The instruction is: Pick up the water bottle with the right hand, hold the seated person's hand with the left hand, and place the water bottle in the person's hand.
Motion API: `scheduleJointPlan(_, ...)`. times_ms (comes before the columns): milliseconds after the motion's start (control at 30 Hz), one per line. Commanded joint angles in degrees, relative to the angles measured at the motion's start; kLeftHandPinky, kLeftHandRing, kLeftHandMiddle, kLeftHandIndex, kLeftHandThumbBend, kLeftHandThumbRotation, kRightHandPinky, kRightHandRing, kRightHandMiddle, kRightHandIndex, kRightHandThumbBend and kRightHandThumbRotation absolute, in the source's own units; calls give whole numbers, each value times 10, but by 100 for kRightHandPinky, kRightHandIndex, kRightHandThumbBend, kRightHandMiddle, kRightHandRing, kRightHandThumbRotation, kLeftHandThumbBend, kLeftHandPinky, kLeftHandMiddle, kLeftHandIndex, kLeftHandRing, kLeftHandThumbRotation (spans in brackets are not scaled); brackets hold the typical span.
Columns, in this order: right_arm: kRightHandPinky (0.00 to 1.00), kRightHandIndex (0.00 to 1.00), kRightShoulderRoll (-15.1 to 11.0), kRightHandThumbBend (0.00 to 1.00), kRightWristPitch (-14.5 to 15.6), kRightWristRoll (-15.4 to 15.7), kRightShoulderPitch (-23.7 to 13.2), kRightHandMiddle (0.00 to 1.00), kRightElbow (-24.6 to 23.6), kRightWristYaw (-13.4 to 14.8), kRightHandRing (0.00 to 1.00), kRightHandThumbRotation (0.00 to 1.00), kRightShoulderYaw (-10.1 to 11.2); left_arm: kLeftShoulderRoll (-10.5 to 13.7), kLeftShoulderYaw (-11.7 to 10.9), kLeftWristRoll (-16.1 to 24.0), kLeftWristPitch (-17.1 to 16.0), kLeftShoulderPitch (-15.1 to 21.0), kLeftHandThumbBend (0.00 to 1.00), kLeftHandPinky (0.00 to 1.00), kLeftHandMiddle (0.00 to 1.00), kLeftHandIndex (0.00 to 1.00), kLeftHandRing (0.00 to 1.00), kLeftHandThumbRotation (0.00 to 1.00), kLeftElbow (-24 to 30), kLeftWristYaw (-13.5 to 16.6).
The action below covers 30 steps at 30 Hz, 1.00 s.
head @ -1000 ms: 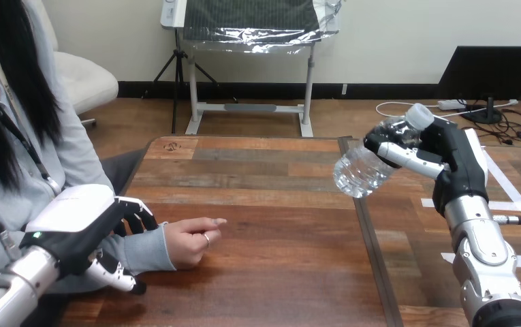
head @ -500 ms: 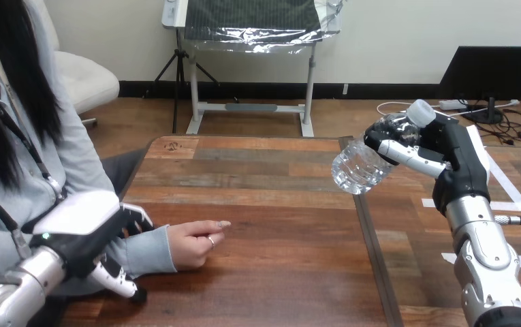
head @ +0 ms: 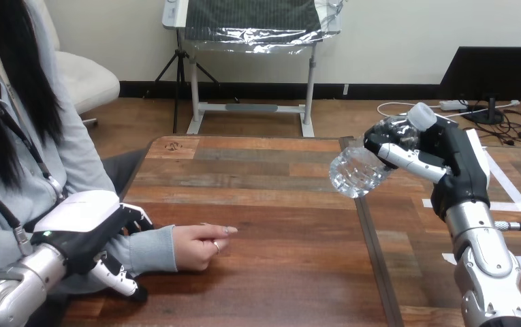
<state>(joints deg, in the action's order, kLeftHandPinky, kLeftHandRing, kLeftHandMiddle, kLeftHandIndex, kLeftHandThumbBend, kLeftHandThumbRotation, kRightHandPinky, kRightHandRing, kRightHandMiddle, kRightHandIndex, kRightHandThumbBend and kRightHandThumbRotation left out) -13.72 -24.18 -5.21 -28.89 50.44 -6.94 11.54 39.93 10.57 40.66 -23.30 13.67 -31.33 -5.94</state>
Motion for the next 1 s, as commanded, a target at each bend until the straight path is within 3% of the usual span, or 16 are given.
scheduleJointPlan(0,33,46,1,70,-6,-18,-22,48,-49,-7,39,0,8,-2,21,6,0,31,100,61,66,66,63,20,-14,10)
scheduleJointPlan(567,32,45,3,69,4,-23,-12,47,-73,-7,39,0,5,-13,35,7,17,36,100,59,65,66,62,22,-10,5)
scheduleJointPlan(967,32,45,2,69,5,-13,-10,48,-75,-1,39,0,-1,-25,41,4,39,35,98,57,63,64,61,18,3,8)
